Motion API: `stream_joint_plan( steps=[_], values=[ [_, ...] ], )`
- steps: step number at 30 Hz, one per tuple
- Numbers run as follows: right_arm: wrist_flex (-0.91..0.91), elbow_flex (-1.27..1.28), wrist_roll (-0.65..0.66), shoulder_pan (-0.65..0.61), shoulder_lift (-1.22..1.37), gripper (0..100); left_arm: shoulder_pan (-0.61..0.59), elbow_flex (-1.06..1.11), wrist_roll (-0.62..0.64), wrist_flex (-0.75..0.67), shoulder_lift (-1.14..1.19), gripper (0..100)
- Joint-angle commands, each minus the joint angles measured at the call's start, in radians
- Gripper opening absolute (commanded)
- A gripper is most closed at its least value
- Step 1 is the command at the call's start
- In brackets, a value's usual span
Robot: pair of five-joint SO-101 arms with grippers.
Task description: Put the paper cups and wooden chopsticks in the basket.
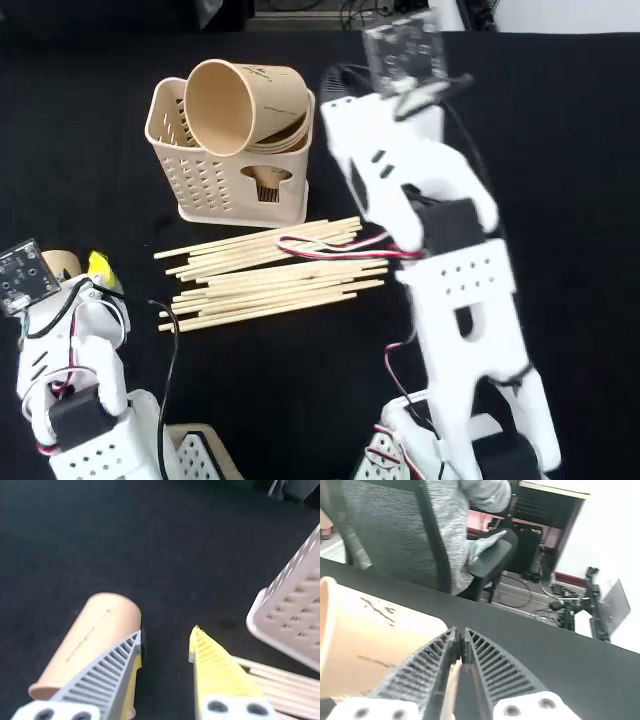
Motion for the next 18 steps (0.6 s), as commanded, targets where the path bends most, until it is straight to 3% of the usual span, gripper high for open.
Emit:
stream_joint_plan(
  steps=[1, 7, 18],
  values=[
    [-0.074, -0.059, -0.101, -0.02, 0.042, 1.5, 0.018, 0.038, 0.005, -0.021, -0.049, 17],
    [-0.1, -0.059, -0.287, -0.021, 0.114, 1.5, 0.018, 0.05, 0.008, -0.021, -0.041, 17],
    [-0.089, -0.058, -0.31, -0.035, 0.311, 1.5, 0.019, 0.056, 0.009, -0.021, -0.041, 17]
  ],
)
